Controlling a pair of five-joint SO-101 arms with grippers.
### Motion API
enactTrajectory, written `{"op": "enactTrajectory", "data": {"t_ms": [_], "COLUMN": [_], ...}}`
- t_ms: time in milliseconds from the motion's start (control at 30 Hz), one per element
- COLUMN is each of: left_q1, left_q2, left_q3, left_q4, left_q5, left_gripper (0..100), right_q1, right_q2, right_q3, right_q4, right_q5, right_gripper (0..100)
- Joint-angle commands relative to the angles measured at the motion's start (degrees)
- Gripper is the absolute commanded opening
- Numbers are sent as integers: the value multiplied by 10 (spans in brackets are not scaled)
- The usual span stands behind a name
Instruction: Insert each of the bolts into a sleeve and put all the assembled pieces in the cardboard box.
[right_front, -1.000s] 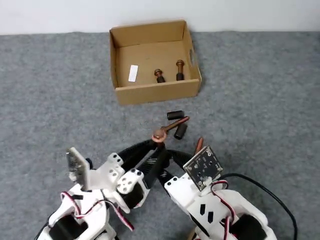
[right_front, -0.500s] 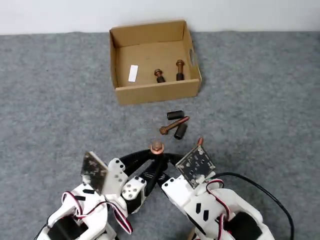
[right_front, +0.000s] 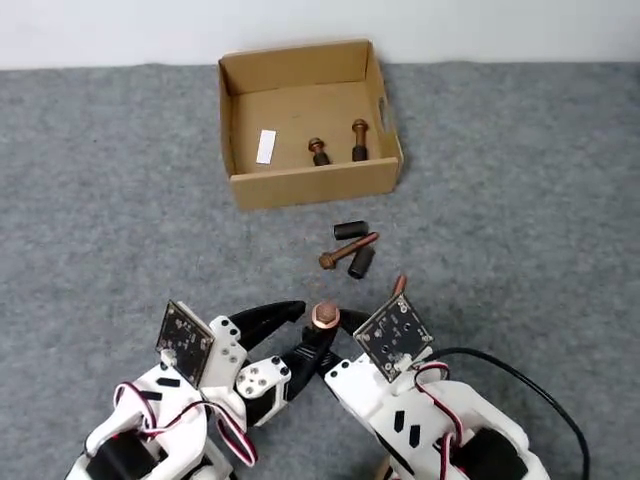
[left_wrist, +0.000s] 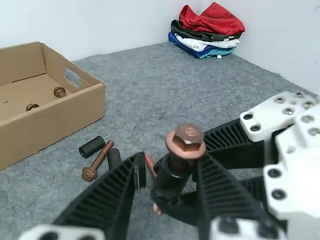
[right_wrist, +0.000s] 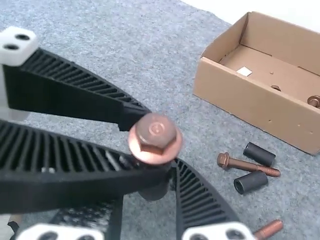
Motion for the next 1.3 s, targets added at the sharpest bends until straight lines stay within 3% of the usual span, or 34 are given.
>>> {"op": "enactTrajectory", "data": {"t_ms": [0,233,400,600,767,967,1167,1267], "left_q1": [10,9,-7,-137,-271,-412,-482,-497], "left_q2": [4,4,4,2,1,1,1,1], "left_q3": [-31,-94,-135,-148,-109,2,135,188], "left_q4": [25,113,116,84,103,101,89,60], "left_q5": [-9,-18,-17,-25,-73,-129,-207,-200], "left_gripper": [200,200,195,0,4,4,5,5], "right_q1": [10,10,10,43,161,233,262,267], "right_q2": [-4,-4,0,1,5,122,356,474], "right_q3": [-20,-18,-18,-19,-31,-105,-256,-345], "right_q4": [-15,-15,-17,-19,-19,-20,-20,-38], "right_q5": [4,4,4,-2,-64,-71,-101,-101], "right_gripper": [9,9,9,9,8,8,8,8]}}
